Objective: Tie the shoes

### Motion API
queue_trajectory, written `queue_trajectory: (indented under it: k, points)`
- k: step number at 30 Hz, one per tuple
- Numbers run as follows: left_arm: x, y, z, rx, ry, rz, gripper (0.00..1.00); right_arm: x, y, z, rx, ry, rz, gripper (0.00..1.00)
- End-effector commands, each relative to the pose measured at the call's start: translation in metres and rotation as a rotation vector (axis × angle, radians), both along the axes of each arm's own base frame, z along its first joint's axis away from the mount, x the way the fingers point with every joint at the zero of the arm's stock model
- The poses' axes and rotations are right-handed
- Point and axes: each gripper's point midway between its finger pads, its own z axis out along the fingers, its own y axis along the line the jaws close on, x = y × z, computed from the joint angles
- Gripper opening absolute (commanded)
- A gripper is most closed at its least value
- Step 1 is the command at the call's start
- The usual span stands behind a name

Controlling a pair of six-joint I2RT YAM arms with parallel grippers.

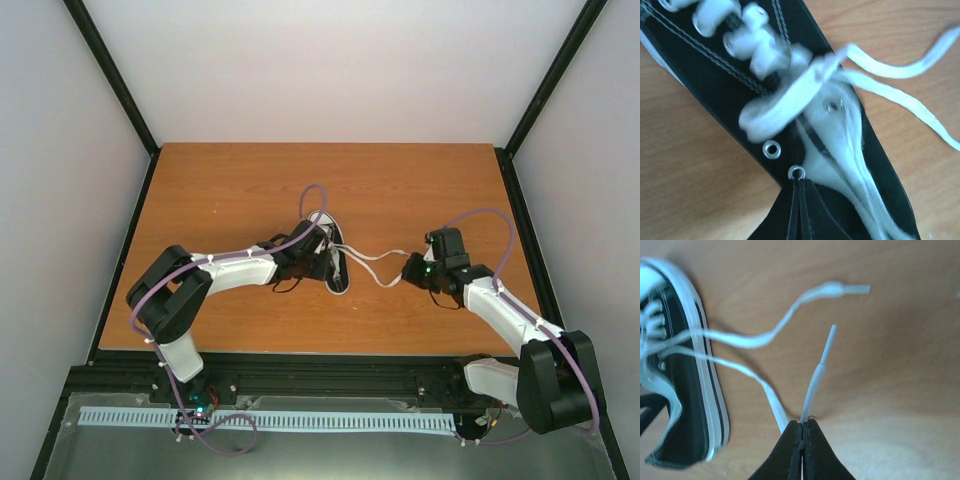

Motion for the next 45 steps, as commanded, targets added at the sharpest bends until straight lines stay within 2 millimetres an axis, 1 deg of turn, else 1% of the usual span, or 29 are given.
queue_trajectory:
  k: [1, 4, 6, 8, 10, 11, 12, 13, 15, 18, 19, 21, 25, 29, 32, 35, 39, 42, 45]
  points:
    - [-0.024, -0.015, 0.017, -0.072, -0.033, -0.166, 0.01, -0.032, 0.024, -0.021, 0.059, 0.130, 0.059, 0.03]
    - [-0.044, -0.017, 0.020, -0.118, 0.001, -0.241, 0.01, -0.049, 0.032, -0.032, 0.044, 0.190, 0.085, 0.05]
    - [-0.058, -0.020, 0.022, -0.152, 0.022, -0.283, 0.01, -0.059, 0.032, -0.039, 0.027, 0.224, 0.084, 0.06]
    - [-0.069, -0.021, 0.024, -0.170, 0.033, -0.308, 0.01, -0.066, 0.030, -0.044, 0.016, 0.246, 0.070, 0.11]
    - [-0.076, -0.019, 0.024, -0.178, 0.045, -0.300, 0.01, -0.071, 0.026, -0.047, 0.007, 0.261, 0.049, 0.33]
    - [-0.076, -0.016, 0.026, -0.180, 0.054, -0.265, 0.03, -0.071, 0.024, -0.047, 0.002, 0.260, 0.038, 0.46]
    - [-0.073, -0.013, 0.029, -0.176, 0.050, -0.236, 0.09, -0.071, 0.022, -0.046, -0.008, 0.256, 0.028, 0.58]
    - [-0.071, -0.012, 0.033, -0.178, 0.048, -0.213, 0.16, -0.070, 0.019, -0.045, -0.020, 0.249, 0.014, 0.68]
    - [-0.062, -0.016, 0.047, -0.205, 0.037, -0.164, 0.29, -0.064, 0.013, -0.037, -0.048, 0.224, -0.016, 0.77]
    - [-0.051, -0.022, 0.063, -0.247, 0.033, -0.096, 0.45, -0.050, 0.008, -0.022, -0.067, 0.163, -0.052, 0.84]
    - [-0.049, -0.025, 0.065, -0.253, 0.039, -0.090, 0.50, -0.045, 0.008, -0.017, -0.071, 0.143, -0.062, 0.85]
    - [-0.046, -0.028, 0.059, -0.238, 0.059, -0.083, 0.57, -0.034, 0.006, -0.009, -0.078, 0.107, -0.091, 0.86]
    - [-0.046, -0.026, 0.041, -0.185, 0.097, -0.080, 0.60, -0.007, 0.008, 0.003, -0.076, 0.051, -0.142, 0.86]
    - [-0.050, -0.033, 0.033, -0.196, 0.137, -0.104, 0.61, 0.019, 0.014, 0.004, -0.093, 0.043, -0.159, 0.86]
    - [-0.051, -0.036, 0.028, -0.193, 0.150, -0.112, 0.62, 0.036, 0.016, -0.004, -0.136, 0.059, -0.163, 0.84]
    - [-0.049, -0.036, 0.027, -0.183, 0.139, -0.111, 0.62, 0.046, 0.017, -0.017, -0.163, 0.082, -0.172, 0.82]
    - [-0.049, -0.037, 0.024, -0.179, 0.139, -0.122, 0.62, 0.054, 0.022, -0.033, -0.178, 0.106, -0.170, 0.79]
    - [-0.050, -0.040, 0.021, -0.180, 0.150, -0.135, 0.63, 0.058, 0.028, -0.039, -0.203, 0.118, -0.154, 0.78]
    - [-0.050, -0.042, 0.022, -0.185, 0.144, -0.148, 0.64, 0.061, 0.035, -0.044, -0.214, 0.124, -0.141, 0.77]
